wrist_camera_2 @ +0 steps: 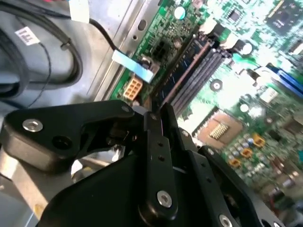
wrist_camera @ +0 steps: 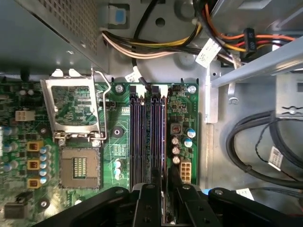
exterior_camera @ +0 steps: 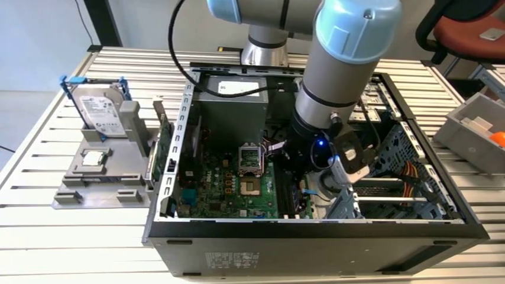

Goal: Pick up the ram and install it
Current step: 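Insert the ram into the slot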

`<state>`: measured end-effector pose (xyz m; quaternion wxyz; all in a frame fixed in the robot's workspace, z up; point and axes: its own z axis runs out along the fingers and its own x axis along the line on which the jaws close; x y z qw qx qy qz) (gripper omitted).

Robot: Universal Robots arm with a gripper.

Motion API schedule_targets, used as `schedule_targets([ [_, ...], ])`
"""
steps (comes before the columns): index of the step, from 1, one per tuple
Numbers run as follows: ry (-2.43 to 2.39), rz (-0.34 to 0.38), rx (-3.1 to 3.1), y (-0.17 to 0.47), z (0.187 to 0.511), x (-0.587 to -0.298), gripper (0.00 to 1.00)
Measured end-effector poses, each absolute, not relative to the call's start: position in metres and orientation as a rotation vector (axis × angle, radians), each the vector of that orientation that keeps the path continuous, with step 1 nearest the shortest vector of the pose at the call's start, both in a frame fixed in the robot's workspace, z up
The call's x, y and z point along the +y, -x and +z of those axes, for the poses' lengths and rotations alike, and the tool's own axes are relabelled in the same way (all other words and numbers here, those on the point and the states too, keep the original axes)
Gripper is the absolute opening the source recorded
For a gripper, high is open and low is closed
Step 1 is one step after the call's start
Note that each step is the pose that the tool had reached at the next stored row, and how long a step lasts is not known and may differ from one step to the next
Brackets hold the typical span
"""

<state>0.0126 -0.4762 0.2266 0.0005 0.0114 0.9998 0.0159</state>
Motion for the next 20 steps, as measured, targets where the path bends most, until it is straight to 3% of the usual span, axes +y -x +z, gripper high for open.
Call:
schedule_targets([
  [9, -0.036, 0.055, 3.140, -0.013, 0.248, -0.476, 1.00],
  [10, -0.036, 0.056, 3.140, -0.013, 0.248, -0.476, 0.00],
  [20, -0.036, 0.062, 3.140, -0.013, 0.248, -0.476, 0.00],
])
